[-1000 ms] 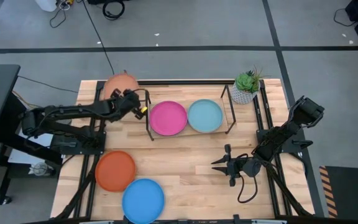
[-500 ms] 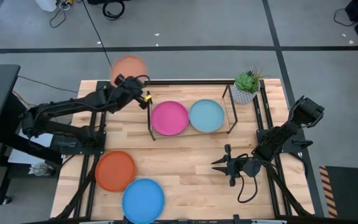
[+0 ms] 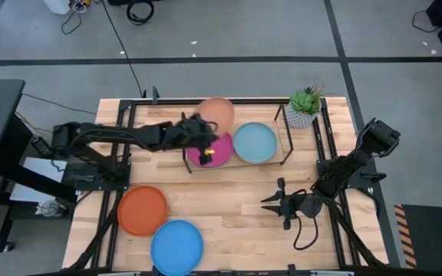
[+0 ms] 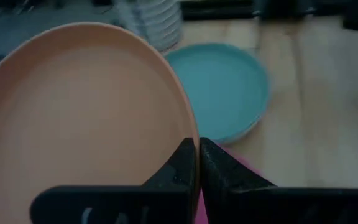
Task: Place and stack plates onto a shelf
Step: Stack the brown plate on top of the light blue plate on the shelf, then stack the orange plate on top of the pink plate on the shelf
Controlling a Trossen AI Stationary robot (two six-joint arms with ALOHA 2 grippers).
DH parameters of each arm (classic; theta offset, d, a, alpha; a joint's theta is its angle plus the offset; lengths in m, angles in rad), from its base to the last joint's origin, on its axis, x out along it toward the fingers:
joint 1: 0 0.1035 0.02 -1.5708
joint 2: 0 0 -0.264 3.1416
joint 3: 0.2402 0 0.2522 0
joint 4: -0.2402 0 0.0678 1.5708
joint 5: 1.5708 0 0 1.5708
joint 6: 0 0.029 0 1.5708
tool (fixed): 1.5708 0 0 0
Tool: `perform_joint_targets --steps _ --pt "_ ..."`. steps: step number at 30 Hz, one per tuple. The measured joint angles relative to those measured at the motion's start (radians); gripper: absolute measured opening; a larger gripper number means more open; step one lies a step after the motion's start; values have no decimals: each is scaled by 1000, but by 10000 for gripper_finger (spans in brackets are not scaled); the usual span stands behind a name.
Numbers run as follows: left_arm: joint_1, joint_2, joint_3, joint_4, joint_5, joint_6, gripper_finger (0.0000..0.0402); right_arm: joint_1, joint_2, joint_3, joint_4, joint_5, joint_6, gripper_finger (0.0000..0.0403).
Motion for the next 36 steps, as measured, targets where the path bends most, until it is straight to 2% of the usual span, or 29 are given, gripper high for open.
perform_joint_targets --steps 8,15,21,27,36 --pt "-77 211 222 -32 36 136 14 2 0 0 -2 0 9 96" --pt "-105 339 348 -12 156 265 14 3 0 0 -2 -7 25 96" --pt "-96 446 359 77 225 327 14 3 0 0 -1 -26 36 96" --pt "-87 516 359 130 233 363 16 3 0 0 -2 -26 38 96" --pt "-73 535 358 141 179 336 81 6 0 0 -8 -27 45 96"
